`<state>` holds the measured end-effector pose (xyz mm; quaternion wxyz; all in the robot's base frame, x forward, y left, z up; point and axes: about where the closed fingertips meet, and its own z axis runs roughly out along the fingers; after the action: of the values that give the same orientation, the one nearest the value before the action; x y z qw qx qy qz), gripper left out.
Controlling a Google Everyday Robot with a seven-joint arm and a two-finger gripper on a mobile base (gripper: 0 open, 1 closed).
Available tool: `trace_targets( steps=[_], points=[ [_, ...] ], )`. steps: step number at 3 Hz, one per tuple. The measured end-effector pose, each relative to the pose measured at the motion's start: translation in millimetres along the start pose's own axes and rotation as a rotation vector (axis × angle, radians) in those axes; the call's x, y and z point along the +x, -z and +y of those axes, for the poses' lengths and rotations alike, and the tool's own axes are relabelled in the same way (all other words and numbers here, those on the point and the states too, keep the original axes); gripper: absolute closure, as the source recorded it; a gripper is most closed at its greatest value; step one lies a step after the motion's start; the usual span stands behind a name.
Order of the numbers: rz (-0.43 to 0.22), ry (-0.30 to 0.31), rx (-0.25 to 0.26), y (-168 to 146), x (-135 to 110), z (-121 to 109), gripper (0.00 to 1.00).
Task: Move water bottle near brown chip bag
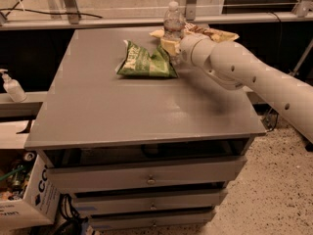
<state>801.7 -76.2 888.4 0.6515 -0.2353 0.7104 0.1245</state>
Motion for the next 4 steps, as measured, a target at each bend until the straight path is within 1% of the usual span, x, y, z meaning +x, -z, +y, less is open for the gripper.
trace_targets(
  steps=[2,3,4],
  points=[
    [-0.015,0.02,-0.025,0.7,-6.8,1.2,0.12],
    [-0.012,0.026,-0.035,1.2,-4.9,2.8,0.0],
    [-0.01,0.027,-0.038,1.7,-3.6,3.4,0.0]
  ],
)
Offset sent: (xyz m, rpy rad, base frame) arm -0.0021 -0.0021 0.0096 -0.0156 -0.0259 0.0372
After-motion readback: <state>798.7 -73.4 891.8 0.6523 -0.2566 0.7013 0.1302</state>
